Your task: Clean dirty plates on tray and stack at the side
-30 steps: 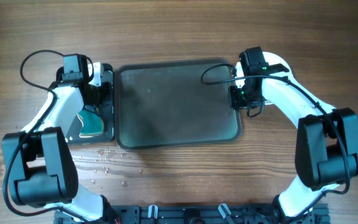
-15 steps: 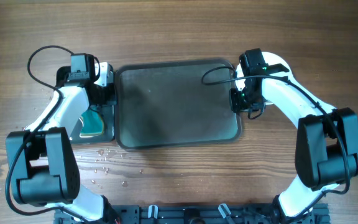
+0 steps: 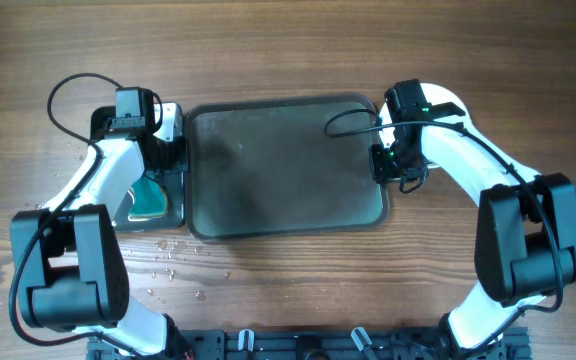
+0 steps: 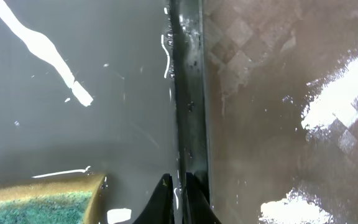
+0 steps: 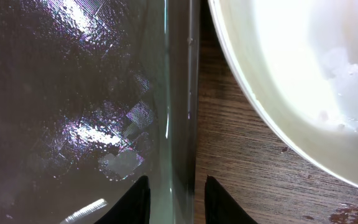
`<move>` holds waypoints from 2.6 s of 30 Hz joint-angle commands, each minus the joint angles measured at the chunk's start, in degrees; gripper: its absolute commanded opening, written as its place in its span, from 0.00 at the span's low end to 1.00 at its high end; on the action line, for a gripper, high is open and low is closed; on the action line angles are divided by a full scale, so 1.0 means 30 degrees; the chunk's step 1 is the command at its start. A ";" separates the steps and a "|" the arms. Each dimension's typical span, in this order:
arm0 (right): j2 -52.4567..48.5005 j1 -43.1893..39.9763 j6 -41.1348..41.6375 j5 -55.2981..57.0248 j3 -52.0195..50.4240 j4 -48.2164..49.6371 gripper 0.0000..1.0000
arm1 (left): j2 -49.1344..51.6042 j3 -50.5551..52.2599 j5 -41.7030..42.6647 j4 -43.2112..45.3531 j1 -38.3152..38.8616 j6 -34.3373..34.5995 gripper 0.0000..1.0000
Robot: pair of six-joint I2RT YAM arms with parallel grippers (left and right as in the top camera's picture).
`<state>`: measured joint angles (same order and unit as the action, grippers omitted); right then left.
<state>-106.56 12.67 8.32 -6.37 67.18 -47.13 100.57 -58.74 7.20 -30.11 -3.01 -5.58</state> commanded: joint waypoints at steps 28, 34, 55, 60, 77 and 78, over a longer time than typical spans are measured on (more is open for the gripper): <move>0.0342 0.0080 0.1814 -0.0080 -0.0102 -0.2419 0.45 | 0.0233 0.0262 0.2237 0.0561 0.1093 -0.2586 0.04; 0.0342 0.0080 0.1807 -0.0182 -0.0102 -0.3053 0.46 | 0.0233 0.0262 0.2244 0.0831 0.1093 -0.2586 0.04; 0.0350 0.0087 0.1712 -0.1661 -0.1188 -0.3264 0.40 | 0.0233 0.0262 0.2339 0.1180 0.1093 -0.2579 0.04; 0.0350 0.0080 0.1661 -0.1763 -0.1188 -0.3351 0.25 | 0.0233 0.0262 0.2331 0.1180 0.1093 -0.2579 0.04; 0.0663 0.0029 0.1217 -0.1676 0.2907 -0.4532 0.52 | 0.0233 0.0255 0.2310 0.1290 0.1078 -0.2565 0.05; 0.0670 0.0000 0.1209 -0.1676 0.3432 -0.4619 0.55 | 0.0233 0.0255 0.2317 0.1413 0.1071 -0.2419 0.11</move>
<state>-106.54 12.51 12.51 -9.91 70.89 -60.45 100.57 -58.61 9.74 -26.68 -0.91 -11.97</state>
